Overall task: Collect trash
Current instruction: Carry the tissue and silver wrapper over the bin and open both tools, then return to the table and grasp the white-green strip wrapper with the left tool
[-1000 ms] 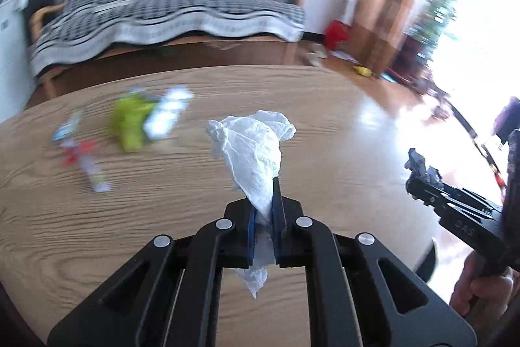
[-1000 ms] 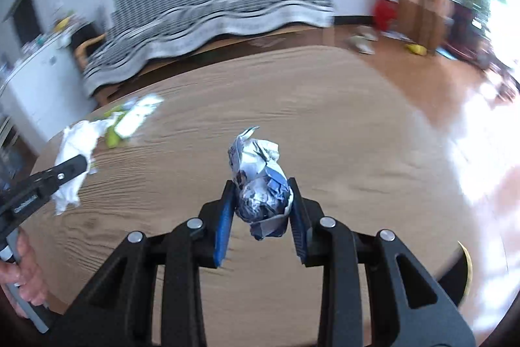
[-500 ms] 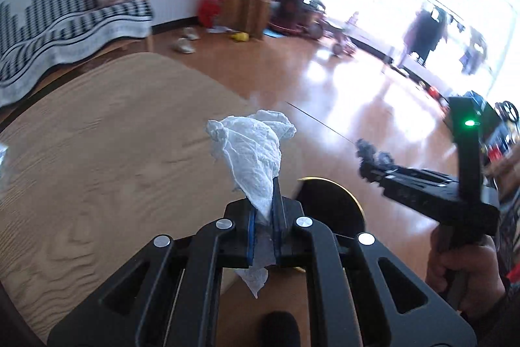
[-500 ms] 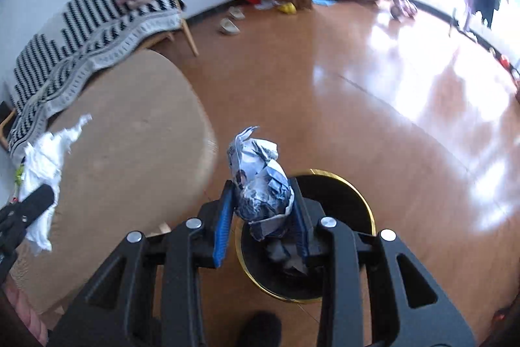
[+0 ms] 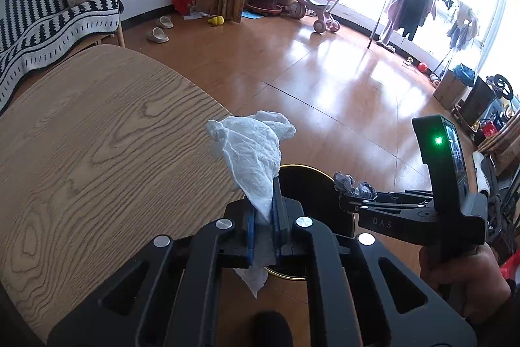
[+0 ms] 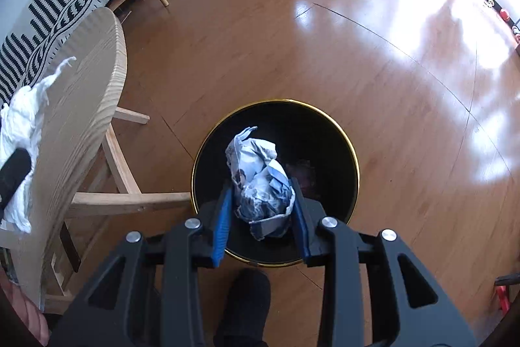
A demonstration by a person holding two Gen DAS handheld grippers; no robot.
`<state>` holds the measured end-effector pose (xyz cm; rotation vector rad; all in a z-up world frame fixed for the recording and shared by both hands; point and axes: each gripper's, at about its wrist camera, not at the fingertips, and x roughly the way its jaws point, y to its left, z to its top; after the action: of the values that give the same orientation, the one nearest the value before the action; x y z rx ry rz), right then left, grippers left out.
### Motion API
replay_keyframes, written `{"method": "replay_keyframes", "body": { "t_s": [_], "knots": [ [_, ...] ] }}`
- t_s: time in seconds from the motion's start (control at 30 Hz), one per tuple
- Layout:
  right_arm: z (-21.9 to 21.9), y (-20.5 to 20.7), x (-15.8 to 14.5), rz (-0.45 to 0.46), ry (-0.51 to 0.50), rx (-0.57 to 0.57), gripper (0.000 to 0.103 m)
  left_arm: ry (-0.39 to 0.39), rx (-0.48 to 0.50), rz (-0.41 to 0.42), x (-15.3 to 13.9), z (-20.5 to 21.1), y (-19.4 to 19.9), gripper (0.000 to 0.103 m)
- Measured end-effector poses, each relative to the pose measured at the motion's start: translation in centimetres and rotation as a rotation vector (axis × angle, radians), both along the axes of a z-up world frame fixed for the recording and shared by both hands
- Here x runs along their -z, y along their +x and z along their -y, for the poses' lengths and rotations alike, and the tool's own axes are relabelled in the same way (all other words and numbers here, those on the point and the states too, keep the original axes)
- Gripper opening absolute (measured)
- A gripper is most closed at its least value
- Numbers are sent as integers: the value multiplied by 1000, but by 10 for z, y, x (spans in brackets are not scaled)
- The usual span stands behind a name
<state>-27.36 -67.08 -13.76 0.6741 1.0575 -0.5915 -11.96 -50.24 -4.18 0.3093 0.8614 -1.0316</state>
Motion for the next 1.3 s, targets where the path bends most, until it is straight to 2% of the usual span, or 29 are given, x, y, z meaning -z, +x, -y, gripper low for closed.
{"method": "replay_keyframes", "body": {
  "t_s": [0.07,0.1,0.13,0.37,0.53,0.6,0.63,0.67,0.7,0.9,1.0,1.1,1.23,1.3],
  "knots": [
    [2,2,-5,32,5,14,60,2,2,-1,2,2,-1,7],
    [2,1,-8,40,-8,23,84,2,3,-3,2,4,-1,7],
    [2,-2,-15,54,-40,36,89,2,3,-5,2,5,-2,7],
    [9,-14,-20,71,-58,108,89,-3,38,-37,7,6,2,7],
    [20,-30,-26,101,-87,182,89,-51,136,-148,13,16,1,7],
    [24,-37,-31,116,-103,216,89,-58,163,-152,16,21,-3,27],
    [26,-40,-33,124,-105,227,89,-46,143,-129,17,23,-4,64],
    [27,-43,-34,132,-106,239,89,-60,127,-111,16,22,-4,79],
    [28,-46,-34,137,-104,244,89,-81,116,-95,15,20,-5,79],
    [27,-43,-36,133,-109,223,89,-85,87,-111,10,15,4,79],
    [18,-30,-43,134,-124,190,89,-86,63,-93,4,3,10,80],
    [2,-7,-54,150,-143,137,89,-93,19,-69,-6,-18,24,85],
    [-33,37,-71,178,-176,36,89,-105,-98,-31,-23,-60,55,91],
    [-59,68,-79,195,-184,-31,89,-103,-190,-9,-31,-91,77,92]
  ]
}}
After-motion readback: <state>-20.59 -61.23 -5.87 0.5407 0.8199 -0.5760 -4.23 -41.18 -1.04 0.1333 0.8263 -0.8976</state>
